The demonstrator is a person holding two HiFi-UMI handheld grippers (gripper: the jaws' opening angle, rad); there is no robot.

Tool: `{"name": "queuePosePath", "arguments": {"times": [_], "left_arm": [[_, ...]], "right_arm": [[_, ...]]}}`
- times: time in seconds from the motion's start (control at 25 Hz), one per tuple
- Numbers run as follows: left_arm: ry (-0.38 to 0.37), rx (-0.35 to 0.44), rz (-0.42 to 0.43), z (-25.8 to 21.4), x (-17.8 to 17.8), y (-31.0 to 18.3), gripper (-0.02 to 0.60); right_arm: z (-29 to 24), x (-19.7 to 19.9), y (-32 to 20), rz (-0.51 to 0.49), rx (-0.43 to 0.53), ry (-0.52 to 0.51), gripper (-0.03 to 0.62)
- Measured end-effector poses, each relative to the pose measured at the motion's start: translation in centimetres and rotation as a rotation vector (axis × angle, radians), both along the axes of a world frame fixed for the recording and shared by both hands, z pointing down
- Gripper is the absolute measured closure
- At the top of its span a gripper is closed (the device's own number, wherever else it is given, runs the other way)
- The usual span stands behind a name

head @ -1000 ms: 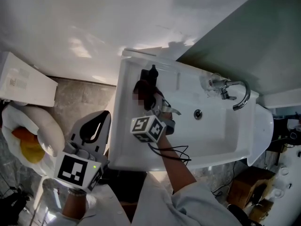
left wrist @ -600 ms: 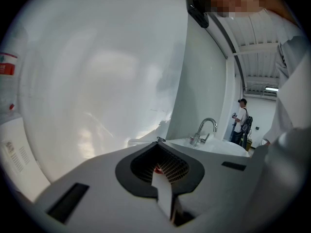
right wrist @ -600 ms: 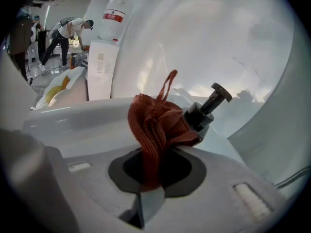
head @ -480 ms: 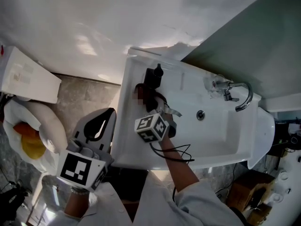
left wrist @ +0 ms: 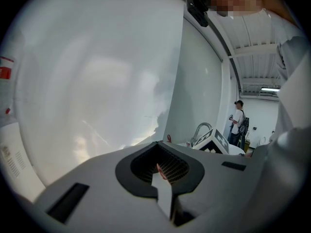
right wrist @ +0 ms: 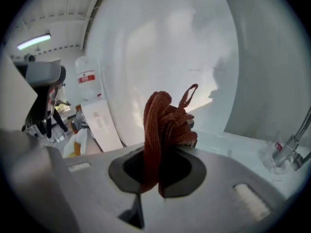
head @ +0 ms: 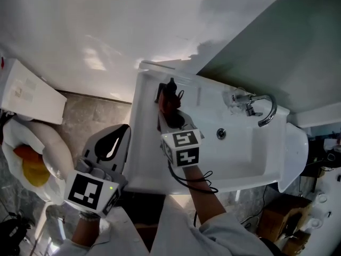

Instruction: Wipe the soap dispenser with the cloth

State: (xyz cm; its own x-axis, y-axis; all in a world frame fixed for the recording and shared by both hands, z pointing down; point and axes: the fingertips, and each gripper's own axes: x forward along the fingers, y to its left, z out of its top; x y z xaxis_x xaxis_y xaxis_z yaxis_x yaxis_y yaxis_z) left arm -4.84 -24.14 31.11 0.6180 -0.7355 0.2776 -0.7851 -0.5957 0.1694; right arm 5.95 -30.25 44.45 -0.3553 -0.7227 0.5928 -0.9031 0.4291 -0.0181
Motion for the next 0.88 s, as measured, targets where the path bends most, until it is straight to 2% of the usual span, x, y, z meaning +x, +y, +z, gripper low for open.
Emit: {"name": "queuePosePath", "arguments": {"times": [0.2, 0.32, 0.88], "left_arm": [[0.005, 0.005, 0.004, -0.4, 0.2, 0.2, 0.577], [0.000, 0.009, 0.002, -0.5, 0.0, 0.2, 0.577], [-0.006, -0.010, -0.002, -0.6, -0.3, 0.6, 0.577]], "right_arm": [[-2.6, 1.0, -2.0, 0.118, -0.002, -0.152, 0.539], [-2.3, 0.9, -2.9, 0.147, -0.039, -0.212, 0.539], [5.4, -2.1, -3.9, 0.120, -0.243, -0.184, 0.539]]}}
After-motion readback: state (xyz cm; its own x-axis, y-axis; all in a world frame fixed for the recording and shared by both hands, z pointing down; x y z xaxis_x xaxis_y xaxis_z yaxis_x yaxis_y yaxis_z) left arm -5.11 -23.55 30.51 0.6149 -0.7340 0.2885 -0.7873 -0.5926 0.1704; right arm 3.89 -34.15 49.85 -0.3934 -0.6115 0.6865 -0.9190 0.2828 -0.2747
